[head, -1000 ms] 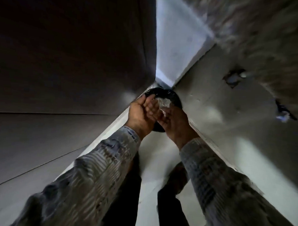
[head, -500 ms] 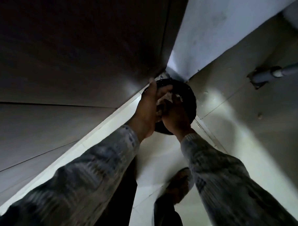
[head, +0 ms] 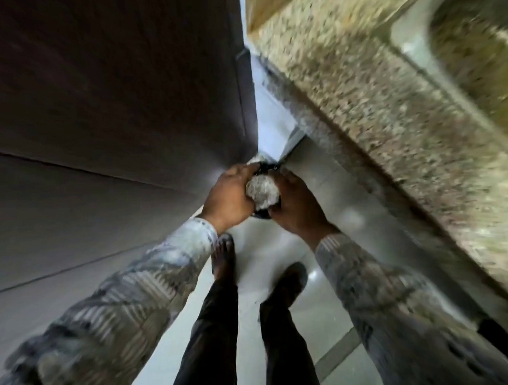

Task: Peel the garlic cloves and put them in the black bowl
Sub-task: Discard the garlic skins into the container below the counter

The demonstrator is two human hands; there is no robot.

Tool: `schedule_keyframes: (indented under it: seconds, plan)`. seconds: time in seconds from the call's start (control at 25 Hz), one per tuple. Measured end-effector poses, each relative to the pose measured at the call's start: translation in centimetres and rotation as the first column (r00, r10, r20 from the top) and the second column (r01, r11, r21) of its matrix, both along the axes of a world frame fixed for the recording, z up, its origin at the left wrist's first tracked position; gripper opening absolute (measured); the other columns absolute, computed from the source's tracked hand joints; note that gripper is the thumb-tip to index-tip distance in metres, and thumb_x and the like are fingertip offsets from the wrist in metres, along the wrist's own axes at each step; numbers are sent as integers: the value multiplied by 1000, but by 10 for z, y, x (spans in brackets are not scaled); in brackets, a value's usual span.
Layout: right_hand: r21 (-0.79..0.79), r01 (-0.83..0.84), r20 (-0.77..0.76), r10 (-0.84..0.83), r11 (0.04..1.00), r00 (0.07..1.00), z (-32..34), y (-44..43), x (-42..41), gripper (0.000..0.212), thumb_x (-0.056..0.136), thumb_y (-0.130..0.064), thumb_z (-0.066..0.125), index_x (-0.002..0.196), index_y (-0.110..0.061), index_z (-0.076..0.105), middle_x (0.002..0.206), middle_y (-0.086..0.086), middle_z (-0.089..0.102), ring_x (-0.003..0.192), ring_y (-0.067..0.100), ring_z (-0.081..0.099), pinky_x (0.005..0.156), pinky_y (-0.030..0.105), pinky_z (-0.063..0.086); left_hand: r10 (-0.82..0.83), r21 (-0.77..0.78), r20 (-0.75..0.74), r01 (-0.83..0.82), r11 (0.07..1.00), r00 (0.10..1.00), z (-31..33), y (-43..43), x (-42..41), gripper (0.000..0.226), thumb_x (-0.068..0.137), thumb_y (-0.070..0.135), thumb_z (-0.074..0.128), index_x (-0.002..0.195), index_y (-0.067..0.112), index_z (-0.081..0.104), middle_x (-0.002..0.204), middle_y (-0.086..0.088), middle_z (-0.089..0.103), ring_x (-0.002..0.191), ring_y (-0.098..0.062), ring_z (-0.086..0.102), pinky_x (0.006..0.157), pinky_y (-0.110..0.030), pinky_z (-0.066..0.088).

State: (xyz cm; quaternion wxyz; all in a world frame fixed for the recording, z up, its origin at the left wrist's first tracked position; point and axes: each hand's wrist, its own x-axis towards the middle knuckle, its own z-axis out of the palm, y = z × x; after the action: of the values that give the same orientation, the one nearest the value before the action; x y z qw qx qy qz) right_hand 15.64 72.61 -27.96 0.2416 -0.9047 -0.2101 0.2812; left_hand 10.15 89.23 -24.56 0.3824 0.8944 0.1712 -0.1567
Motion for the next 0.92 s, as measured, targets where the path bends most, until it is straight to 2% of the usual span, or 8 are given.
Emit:
schedule_keyframes:
  seconds: [0.08,0.24,0.4,0.48,0.68,0.92]
  plan:
    - [-7,7,41,-7,1000,999,70,-19,-6,86,79,-30,74,156,-14,40,159,19,40,146,37,38,117,48,37,-86,96,41,82,992,995,62,-4,1,76,67,23,61,143,23,55,139,-6,59,128,-29,55,108,-31,43]
    - [18,66,119,-68,998,991,193,-42,-26,90,85,-32,77,161,-17,30,165,15,32,152,32,28,124,45,26,-191,179,87,173,968,978,168,-8,4,86,66,33,66,149,25,46,145,-8,51,133,-32,50,109,-42,47]
    - [128,226,219,-250,966,943,293,-63,-50,86,79,-31,76,155,-13,40,156,20,43,146,38,39,117,53,36,-388,210,217,345,915,896,264,-23,8,93,69,33,78,153,27,40,148,-8,48,134,-33,48,106,-46,48]
    - [160,323,280,-357,933,891,327,-79,-62,89,76,-34,76,155,-15,41,155,19,45,143,37,42,114,52,40,-488,223,269,439,870,830,296,-33,12,102,68,31,84,157,28,33,151,-10,44,138,-33,45,111,-45,44]
    - [198,590,324,-620,783,714,390,-132,-115,95,77,-31,84,159,-27,35,162,8,37,149,24,33,123,37,30,-676,249,351,632,734,648,353,-78,22,111,69,30,88,160,31,24,153,-11,41,138,-34,43,113,-45,41]
    - [229,797,362,-809,559,463,414,-217,-181,97,75,-33,86,158,-29,36,163,8,35,150,25,32,123,42,31,-814,254,420,809,531,402,379,-195,10,109,70,28,89,160,27,27,156,-12,40,143,-31,40,118,-40,37]
